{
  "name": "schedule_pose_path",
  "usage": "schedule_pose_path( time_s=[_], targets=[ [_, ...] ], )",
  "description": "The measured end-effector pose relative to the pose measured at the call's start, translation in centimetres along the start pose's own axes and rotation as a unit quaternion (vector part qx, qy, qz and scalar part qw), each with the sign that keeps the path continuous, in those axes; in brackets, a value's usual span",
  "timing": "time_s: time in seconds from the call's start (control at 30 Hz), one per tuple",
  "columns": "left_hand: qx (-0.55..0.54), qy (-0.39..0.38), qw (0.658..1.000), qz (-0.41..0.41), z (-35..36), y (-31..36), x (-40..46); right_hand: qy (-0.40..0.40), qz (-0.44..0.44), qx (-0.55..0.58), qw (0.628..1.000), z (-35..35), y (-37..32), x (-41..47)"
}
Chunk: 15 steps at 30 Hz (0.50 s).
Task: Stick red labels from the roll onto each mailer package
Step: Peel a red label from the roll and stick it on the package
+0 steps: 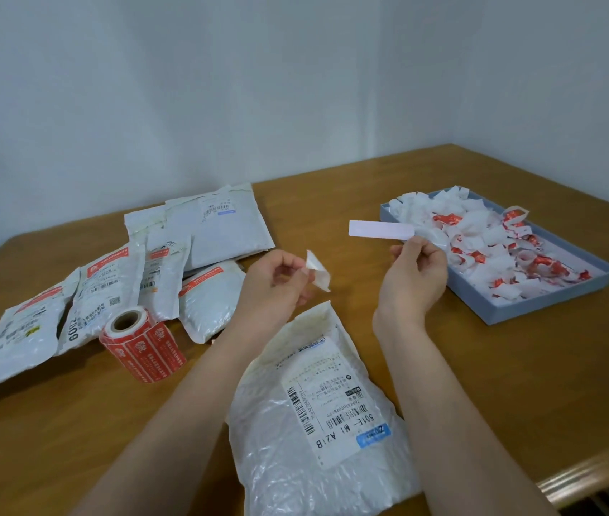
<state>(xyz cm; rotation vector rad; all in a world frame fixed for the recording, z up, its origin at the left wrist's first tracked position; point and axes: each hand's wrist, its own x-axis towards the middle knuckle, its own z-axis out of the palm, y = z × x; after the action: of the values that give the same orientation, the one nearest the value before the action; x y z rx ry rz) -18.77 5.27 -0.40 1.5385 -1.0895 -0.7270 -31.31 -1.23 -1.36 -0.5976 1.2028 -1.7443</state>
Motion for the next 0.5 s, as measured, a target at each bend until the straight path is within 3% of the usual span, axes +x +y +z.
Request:
schedule_pose_path(
  time_s=[0.23, 0.5],
  targets=[
    [0.051, -0.043, 0.997, 0.044, 3.3, 2.1, 2.0, -0.002, -0.047, 0.009, 0.999, 0.0, 0.1, 0.0],
    [0.039, 0.015, 0.999, 0.024, 3.7, 2.1, 3.5, -0.032, -0.048, 0.017, 0.998, 0.0, 0.4, -0.1]
  ],
)
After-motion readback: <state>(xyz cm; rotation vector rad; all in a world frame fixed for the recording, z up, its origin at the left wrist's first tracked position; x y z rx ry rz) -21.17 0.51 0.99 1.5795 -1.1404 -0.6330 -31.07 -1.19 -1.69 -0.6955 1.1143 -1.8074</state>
